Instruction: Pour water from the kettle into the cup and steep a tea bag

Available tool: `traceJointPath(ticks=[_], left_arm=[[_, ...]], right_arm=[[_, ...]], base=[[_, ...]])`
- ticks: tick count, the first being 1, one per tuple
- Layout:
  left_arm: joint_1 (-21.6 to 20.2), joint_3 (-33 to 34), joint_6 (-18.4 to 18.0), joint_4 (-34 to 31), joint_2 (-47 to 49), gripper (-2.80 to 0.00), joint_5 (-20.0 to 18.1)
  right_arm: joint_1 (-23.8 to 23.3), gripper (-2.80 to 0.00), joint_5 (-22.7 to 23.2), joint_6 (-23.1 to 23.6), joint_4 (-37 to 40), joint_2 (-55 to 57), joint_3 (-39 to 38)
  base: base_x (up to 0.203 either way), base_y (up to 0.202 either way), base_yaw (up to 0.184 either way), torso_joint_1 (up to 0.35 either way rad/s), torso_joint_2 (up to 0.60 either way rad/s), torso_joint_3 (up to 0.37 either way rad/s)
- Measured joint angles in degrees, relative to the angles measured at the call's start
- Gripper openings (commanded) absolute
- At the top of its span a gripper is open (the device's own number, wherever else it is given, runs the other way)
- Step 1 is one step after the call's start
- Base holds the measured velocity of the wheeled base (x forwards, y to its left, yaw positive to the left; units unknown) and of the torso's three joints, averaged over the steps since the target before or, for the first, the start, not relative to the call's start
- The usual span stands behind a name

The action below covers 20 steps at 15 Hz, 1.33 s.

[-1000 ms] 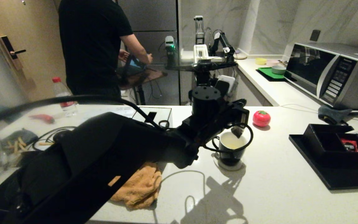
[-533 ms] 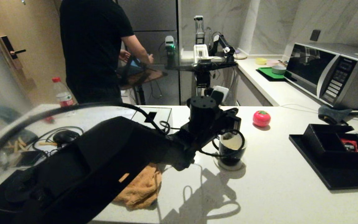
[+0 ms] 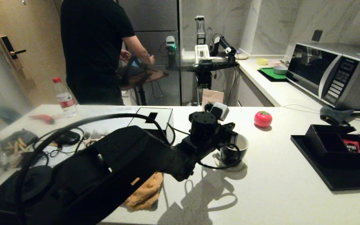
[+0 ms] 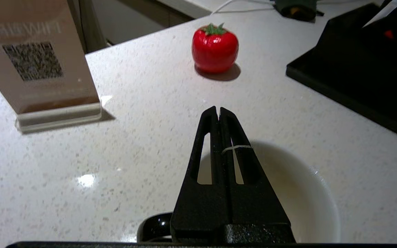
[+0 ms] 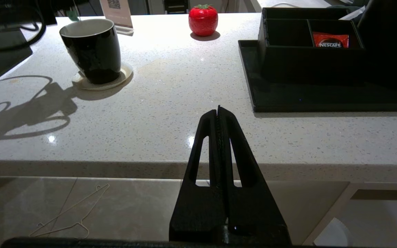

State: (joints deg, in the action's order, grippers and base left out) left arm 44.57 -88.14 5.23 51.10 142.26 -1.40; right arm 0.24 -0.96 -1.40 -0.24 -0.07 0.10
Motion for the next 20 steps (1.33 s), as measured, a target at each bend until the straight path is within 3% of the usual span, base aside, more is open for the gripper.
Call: traceJointPath(ticks=[20], left_arm=[[0.27,1.30,-0.17,0.16,-5.30,-2.80,0.91]], right_arm=[[0.00,-2.80,0.00,0.00,0.01,0.00,0.00]], base=[[0.000,0.000,0.000,0.000,0.00,0.000]])
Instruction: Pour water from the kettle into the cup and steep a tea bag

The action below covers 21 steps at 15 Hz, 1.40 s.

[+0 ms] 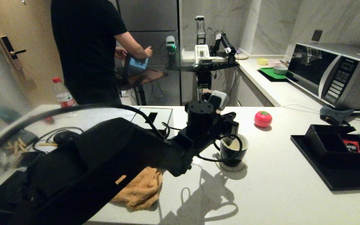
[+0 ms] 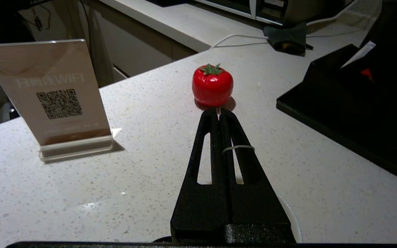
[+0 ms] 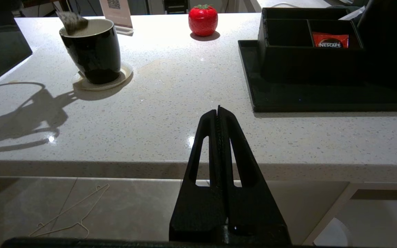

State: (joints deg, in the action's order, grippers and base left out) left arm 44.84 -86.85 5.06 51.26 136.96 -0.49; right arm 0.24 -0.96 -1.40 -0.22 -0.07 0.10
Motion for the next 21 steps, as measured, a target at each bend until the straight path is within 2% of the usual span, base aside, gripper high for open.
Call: traceJointPath(ticks=[10,15,21], left_arm=[[-1.05,0.11,0.06,-0.11,-1.29,-2.80,0.24],[-0.96,3.22,0.00,1.29,-1.32,-2.80,0.22],[-1.31,3.61,0.00,1.24,-1.94,-2.80,0.22]], right_arm=[[0.00,-2.80,0.00,0.00,-0.02,0.00,0.00],[0.00,-2.80,0.00,0.00,0.01,0.00,0.00],[0.00,-2.80,0.00,0.02,-0.02,0.00,0.00]], base=[[0.000,0.000,0.000,0.000,0.00,0.000],[0.000,0.000,0.000,0.000,0.00,0.000],[0.000,0.000,0.000,0.000,0.00,0.000]])
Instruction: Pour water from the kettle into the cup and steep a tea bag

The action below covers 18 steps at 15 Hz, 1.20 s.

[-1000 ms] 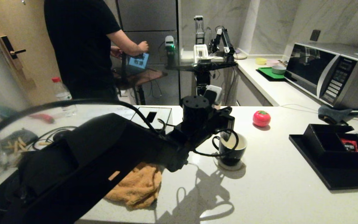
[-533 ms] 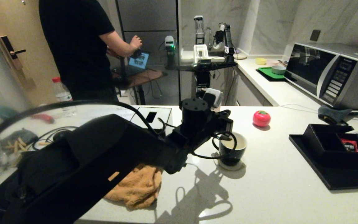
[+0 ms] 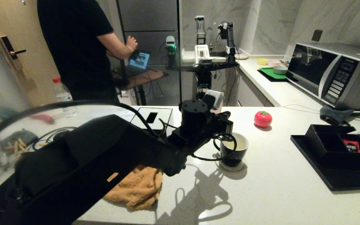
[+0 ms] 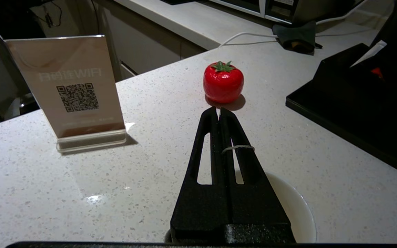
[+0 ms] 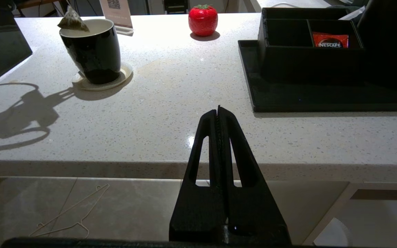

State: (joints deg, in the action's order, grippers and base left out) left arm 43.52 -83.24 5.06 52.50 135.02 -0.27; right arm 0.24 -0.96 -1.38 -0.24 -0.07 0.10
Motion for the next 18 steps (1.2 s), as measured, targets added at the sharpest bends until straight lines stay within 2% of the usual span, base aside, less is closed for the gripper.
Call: traceJointPath(ticks=[11,18], left_arm=[[-3.70,0.11,-0.13,-1.93,-7.90,-2.80,0.16],[-7.01,0.11,-0.11,-6.87,-12.93,-2.80,3.40]], right_arm=[[0.00,-2.80,0.00,-0.02,0.01,0.00,0.00],[0.00,-2.80,0.02,-0.02,0.00,0.00,-0.02]], base=[[0.000,0.000,0.000,0.000,0.00,0.000],[0.000,0.000,0.000,0.000,0.00,0.000]])
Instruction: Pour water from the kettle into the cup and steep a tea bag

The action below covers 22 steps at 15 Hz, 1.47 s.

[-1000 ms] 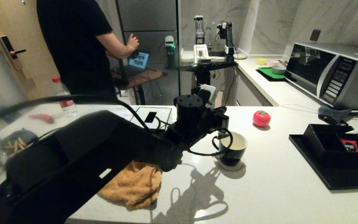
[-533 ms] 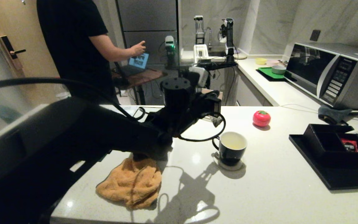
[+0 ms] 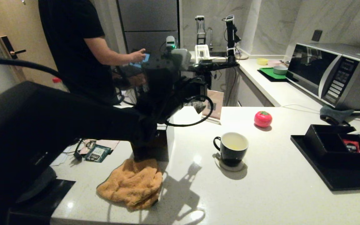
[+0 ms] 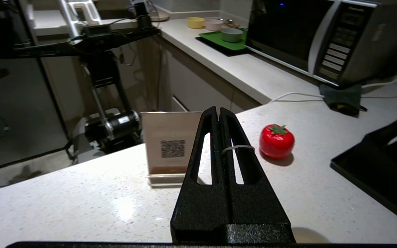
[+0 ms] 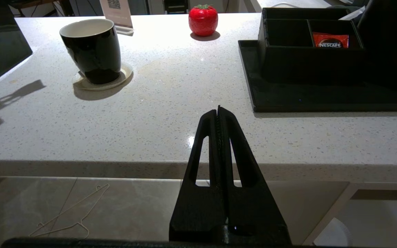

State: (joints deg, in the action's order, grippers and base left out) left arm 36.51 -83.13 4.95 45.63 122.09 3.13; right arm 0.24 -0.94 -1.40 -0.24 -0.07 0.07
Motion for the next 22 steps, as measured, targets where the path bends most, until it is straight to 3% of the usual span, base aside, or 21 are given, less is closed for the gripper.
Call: traceJointPath(ticks=[5,16,22], left_arm=[[-3.07,2.58,0.00,-3.85,-3.67,-2.80,1.22],[-13.41,14.43,-0.07,-4.44,-11.26,-2.80,1.72],[-15.36,17.24,-0.10,-6.28,-12.38,-2.80,1.83]], right_arm=[[0.00,-2.80,-0.02,0.01,0.00,0.00,0.02],[0.00,-2.80,-0.02,0.01,0.00,0.00,0.02],[0.00,-2.80,-0.02,0.00,0.01,0.00,0.02]], base=[[0.000,0.000,0.000,0.000,0.00,0.000],[0.000,0.000,0.000,0.000,0.00,0.000],[0.000,0.000,0.000,0.000,0.00,0.000]])
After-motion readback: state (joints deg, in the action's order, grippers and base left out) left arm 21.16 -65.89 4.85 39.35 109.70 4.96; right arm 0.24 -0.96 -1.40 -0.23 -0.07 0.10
